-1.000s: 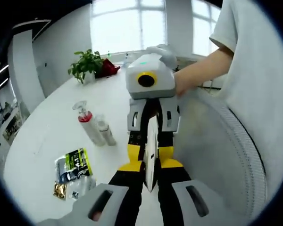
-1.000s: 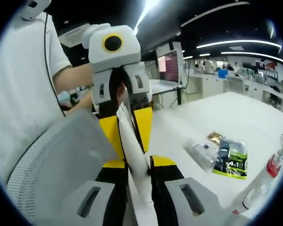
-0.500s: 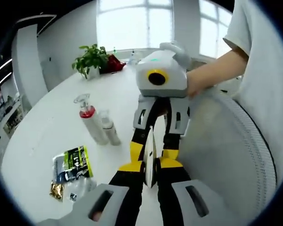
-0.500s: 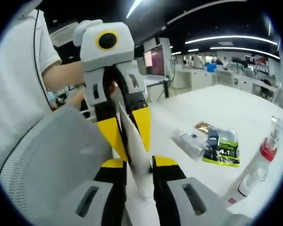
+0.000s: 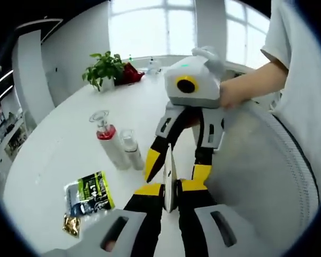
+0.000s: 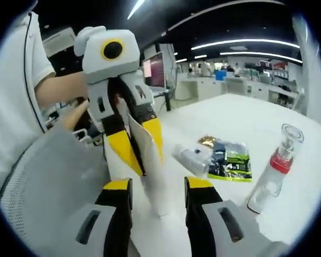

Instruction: Arrange the skincare products in the storage area until every visible bottle or jar stands upright without overlapping.

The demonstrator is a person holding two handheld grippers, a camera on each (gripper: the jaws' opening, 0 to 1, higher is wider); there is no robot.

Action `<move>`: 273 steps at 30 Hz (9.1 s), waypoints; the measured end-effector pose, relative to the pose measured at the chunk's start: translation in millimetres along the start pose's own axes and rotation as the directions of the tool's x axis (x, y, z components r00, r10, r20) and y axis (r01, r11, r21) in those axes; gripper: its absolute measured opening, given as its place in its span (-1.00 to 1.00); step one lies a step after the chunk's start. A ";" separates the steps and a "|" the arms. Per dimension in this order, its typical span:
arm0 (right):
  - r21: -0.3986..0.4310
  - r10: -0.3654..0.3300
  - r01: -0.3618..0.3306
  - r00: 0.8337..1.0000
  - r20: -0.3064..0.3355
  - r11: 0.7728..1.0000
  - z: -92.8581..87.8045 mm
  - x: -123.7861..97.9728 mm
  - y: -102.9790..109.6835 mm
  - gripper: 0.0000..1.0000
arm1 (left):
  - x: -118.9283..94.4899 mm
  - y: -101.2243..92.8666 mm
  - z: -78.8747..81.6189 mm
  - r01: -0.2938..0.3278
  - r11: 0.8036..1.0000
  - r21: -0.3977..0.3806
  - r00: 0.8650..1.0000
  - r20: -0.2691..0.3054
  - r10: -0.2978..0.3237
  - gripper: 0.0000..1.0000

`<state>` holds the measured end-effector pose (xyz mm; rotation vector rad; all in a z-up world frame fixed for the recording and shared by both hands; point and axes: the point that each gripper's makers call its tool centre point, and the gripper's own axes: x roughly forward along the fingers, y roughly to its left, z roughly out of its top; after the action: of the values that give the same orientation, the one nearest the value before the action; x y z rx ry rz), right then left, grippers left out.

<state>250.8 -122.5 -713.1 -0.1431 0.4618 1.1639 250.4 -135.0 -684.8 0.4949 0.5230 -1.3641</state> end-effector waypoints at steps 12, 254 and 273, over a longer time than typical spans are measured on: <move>0.028 -0.100 0.101 0.994 -0.031 0.994 -7.6 -29.0 -14.9 0.32 | 13.1 22.9 8.4 -0.004 1.000 0.021 1.000 0.013 0.004 -0.71; -0.365 -0.009 -0.231 0.835 -0.550 0.902 -4.2 147.0 -46.7 -0.17 | -102.5 16.8 -115.9 -0.424 0.618 -0.662 0.821 0.008 0.571 0.63; -0.354 -0.016 -0.287 0.757 -0.653 0.890 -28.5 174.5 -74.7 -0.42 | -104.5 18.6 -122.1 -0.427 0.599 -0.677 0.816 -0.003 0.578 0.62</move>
<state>365.6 -13.7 -821.8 -0.9476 0.8228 1.3424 247.6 23.7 -716.2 -0.1042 0.5811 -0.5903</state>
